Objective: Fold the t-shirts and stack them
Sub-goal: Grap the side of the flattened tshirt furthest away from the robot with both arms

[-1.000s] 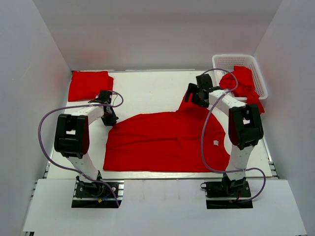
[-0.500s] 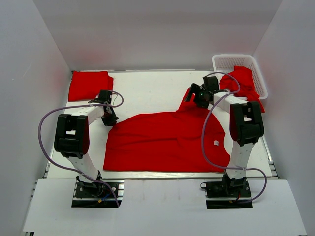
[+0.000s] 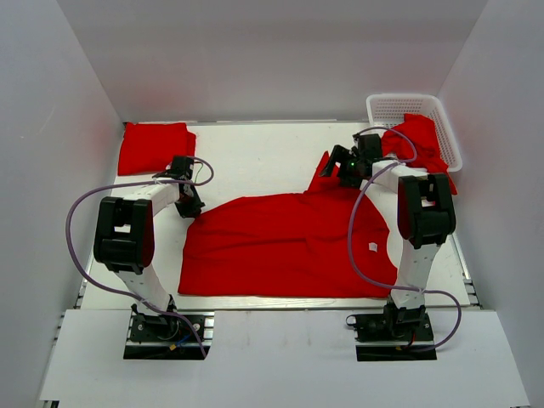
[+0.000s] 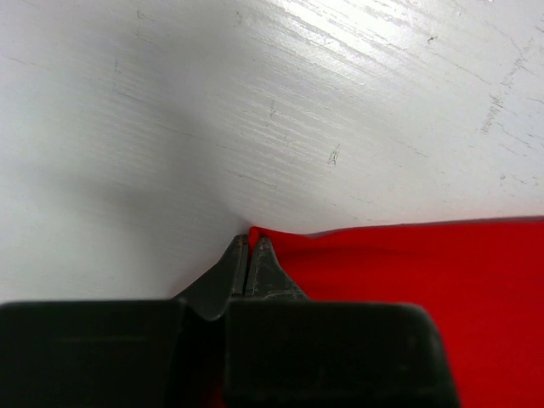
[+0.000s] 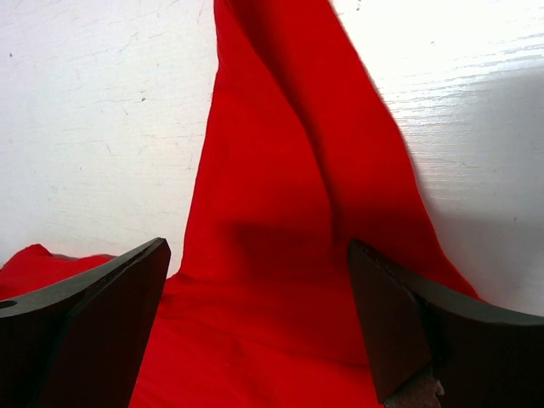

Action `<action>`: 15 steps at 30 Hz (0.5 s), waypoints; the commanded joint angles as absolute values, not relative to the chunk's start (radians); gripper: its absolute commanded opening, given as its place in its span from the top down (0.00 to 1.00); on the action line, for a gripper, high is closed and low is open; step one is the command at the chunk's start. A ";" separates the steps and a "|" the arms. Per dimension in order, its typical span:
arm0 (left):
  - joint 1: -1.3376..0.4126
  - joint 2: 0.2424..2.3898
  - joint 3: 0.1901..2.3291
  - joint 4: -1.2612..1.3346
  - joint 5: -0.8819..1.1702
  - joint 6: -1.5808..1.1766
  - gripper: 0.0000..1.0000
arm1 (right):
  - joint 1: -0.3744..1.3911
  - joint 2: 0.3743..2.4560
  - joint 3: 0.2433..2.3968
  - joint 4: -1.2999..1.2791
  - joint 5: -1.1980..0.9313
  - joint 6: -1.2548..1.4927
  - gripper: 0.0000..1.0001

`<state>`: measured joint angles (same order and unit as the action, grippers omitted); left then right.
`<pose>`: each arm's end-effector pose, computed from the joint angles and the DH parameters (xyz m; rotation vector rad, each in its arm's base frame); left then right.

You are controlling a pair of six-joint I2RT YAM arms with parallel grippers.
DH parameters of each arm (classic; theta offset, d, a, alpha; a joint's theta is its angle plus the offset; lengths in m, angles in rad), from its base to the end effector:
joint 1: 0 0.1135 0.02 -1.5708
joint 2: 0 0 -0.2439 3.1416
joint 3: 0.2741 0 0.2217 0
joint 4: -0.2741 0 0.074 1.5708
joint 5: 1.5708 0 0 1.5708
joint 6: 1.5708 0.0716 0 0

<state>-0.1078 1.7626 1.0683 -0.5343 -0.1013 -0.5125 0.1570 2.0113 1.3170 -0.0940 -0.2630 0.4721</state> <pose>0.3166 -0.0270 0.1257 -0.5836 2.7235 -0.0124 0.4192 0.0852 0.1422 0.2479 2.3972 0.6098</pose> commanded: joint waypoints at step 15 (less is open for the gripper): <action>-0.112 1.755 1.055 -0.538 -0.126 -0.503 1.00 | 0.146 2.066 1.331 -0.032 -0.321 0.442 0.14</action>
